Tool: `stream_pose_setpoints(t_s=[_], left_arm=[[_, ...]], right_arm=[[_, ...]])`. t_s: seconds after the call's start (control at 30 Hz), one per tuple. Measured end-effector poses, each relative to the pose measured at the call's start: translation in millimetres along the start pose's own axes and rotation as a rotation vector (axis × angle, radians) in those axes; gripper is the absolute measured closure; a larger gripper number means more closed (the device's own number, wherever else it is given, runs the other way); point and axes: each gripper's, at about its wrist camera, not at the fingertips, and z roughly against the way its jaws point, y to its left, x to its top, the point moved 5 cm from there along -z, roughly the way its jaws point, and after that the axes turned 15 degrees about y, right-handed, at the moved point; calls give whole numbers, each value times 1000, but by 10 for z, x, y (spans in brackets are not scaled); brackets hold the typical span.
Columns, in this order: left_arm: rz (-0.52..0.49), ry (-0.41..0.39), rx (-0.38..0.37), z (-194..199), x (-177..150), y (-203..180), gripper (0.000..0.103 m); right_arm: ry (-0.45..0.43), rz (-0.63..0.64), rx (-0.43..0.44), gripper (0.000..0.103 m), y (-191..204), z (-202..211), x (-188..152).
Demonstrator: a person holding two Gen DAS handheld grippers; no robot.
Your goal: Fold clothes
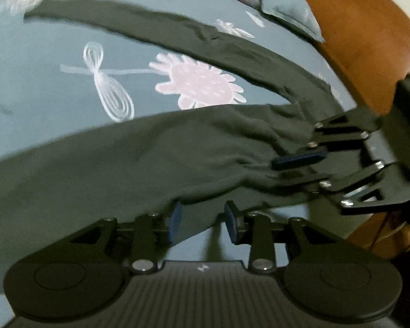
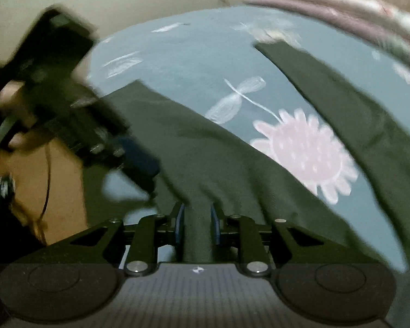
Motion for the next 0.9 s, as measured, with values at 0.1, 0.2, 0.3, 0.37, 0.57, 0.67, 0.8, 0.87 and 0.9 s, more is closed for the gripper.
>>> stream_pose_setpoints(t_s=[0.1, 0.2, 0.3, 0.37, 0.57, 0.67, 0.8, 0.87, 0.9], left_arm=[[-144, 8, 87, 48, -55, -193, 65], [-316, 9, 185, -28, -50, -474, 62], [-438, 13, 252, -142, -13, -690, 61], [-501, 9, 296, -215, -5, -771, 61], [-691, -13, 460, -427, 11, -940, 64], [-762, -24, 528, -483, 11, -984, 83], [-700, -29, 488, -442, 95, -943, 83], [-694, -31, 482, -414, 91, -930, 83], [-696, -29, 484, -409, 76, -925, 83]], right_arm=[[22, 128, -27, 78, 202, 52, -87], [56, 206, -84, 78, 306, -104, -131], [62, 221, -123, 78, 309, -219, -111], [63, 226, -146, 83, 303, -289, -92], [29, 170, -124, 100, 246, -182, -20], [18, 123, -94, 99, 204, -137, -20], [41, 160, -139, 86, 281, -227, -60], [64, 212, -214, 86, 334, -317, -93], [67, 234, -239, 87, 360, -336, -102]])
